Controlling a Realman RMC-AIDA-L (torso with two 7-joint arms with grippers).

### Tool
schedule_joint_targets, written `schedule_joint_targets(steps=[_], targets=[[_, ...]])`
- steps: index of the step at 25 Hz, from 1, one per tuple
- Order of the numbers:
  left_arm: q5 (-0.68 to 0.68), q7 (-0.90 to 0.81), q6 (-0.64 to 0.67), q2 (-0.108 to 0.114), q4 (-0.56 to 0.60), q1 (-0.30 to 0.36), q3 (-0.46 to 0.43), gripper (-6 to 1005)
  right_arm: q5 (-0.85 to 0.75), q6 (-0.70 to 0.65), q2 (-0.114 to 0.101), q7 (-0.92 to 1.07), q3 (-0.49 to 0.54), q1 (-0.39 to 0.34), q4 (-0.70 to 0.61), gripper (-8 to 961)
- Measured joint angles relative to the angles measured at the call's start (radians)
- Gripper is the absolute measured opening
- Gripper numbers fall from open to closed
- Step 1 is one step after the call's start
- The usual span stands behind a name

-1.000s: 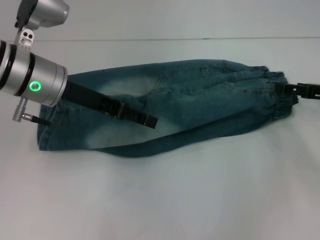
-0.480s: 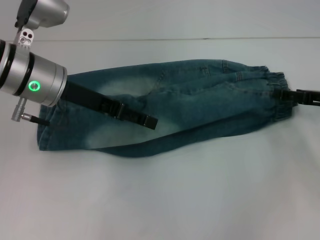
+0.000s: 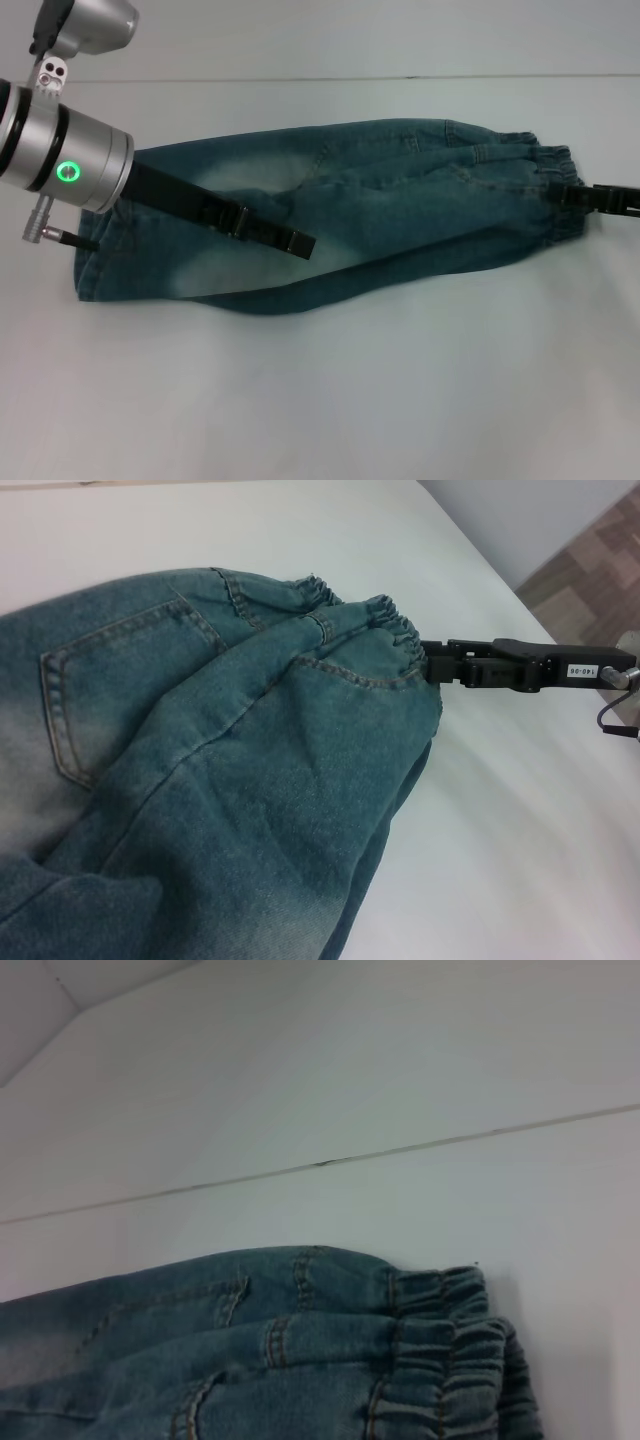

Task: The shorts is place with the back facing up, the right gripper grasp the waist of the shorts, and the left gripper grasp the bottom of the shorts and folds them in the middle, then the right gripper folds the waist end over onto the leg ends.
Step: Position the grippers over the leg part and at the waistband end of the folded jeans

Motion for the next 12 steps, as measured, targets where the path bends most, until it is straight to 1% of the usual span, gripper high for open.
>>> schedule_joint_targets(steps=[5,12], targets=[[0.000,0.000,0.000,0.000,0.000,-0.001,0.000,825,0.001,-0.031,0.000,0.005,0.009,-0.003,-0.009,916],[0.000,0.000,0.004,0.001,0.000,-0.001,-0.002,824,0.003,-0.058,-0.006,0.006,0.054,-0.009,-0.010,917]])
